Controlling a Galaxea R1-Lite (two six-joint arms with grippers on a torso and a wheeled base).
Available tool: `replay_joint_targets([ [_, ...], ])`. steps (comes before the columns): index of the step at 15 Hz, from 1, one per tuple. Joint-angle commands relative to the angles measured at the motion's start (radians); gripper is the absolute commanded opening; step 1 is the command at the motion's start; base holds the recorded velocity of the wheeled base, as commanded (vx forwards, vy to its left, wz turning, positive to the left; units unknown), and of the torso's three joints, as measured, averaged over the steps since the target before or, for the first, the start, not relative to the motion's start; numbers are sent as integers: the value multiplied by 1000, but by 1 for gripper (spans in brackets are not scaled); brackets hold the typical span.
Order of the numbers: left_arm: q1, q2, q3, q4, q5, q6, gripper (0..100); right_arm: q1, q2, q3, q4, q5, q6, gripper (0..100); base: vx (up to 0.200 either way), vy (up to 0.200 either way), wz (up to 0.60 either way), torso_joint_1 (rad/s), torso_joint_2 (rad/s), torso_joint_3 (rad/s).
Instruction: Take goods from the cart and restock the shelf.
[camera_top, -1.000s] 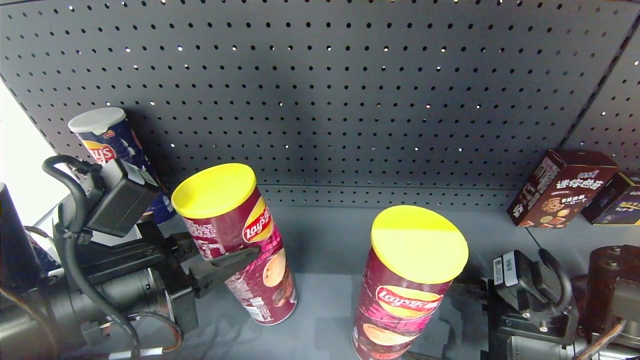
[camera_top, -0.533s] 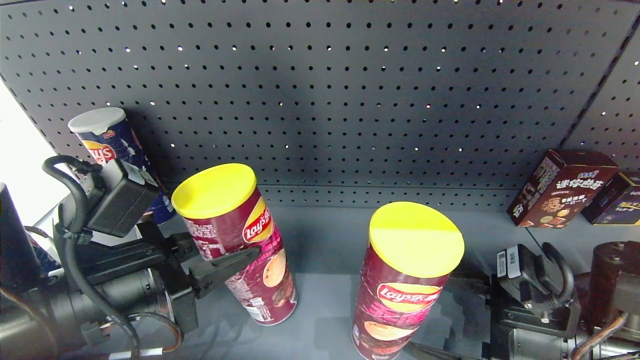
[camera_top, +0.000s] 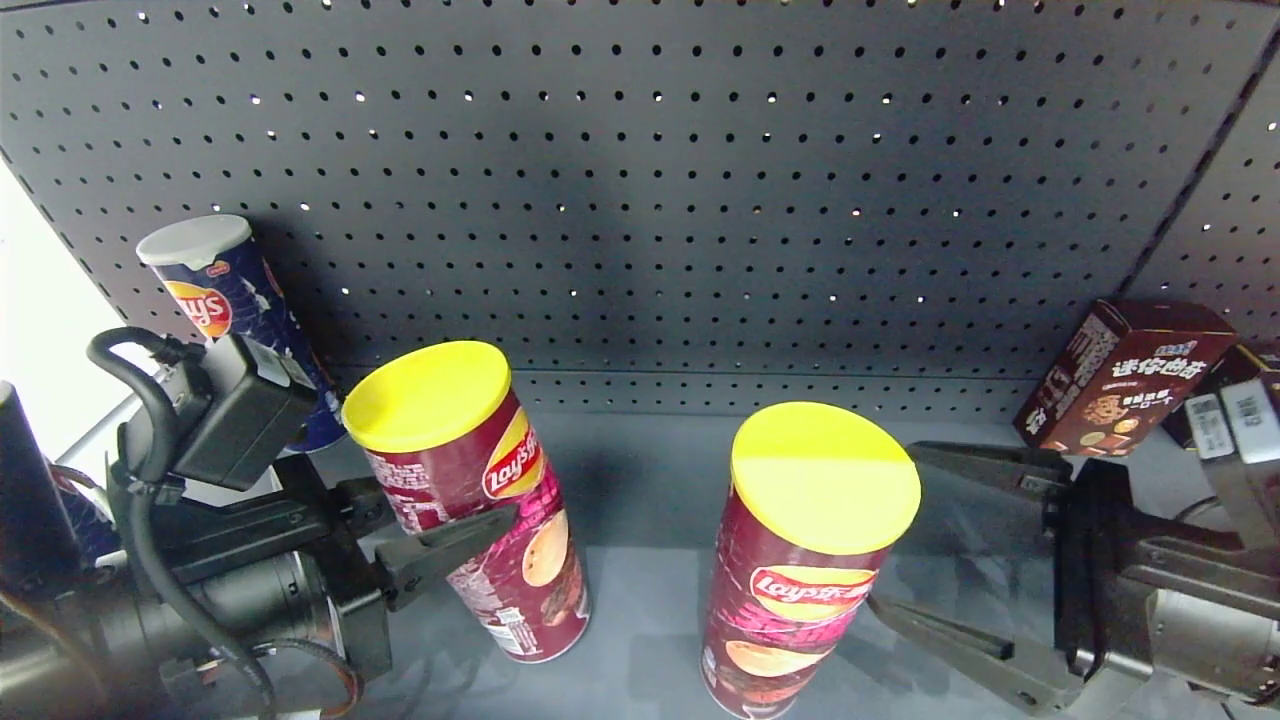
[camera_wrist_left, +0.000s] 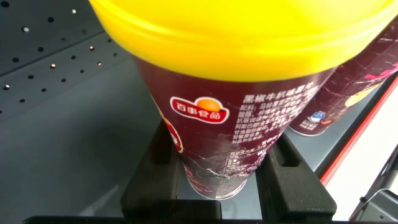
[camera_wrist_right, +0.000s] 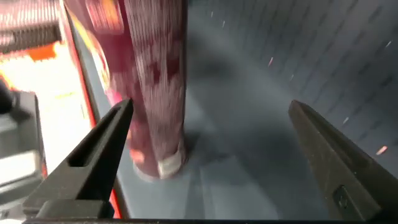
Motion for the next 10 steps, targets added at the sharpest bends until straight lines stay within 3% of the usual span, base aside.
replay_joint_targets([
  [1, 0, 0, 1, 0, 0, 0, 0, -1, -32, -49, 0, -8, 0, 100, 0, 0, 0, 0, 0, 0],
  [5, 1, -11, 2, 0, 0, -2, 0, -20, -33, -153, 15, -70, 0, 100, 0, 0, 0, 0, 0, 0],
  [9, 1, -19, 16, 0, 0, -2, 0, -58, -118, -224, 152, -229, -3, 100, 0, 0, 0, 0, 0, 0],
  [10, 1, -23, 17, 0, 0, -2, 0, -58, -161, -244, 221, -320, -3, 100, 0, 0, 0, 0, 0, 0],
])
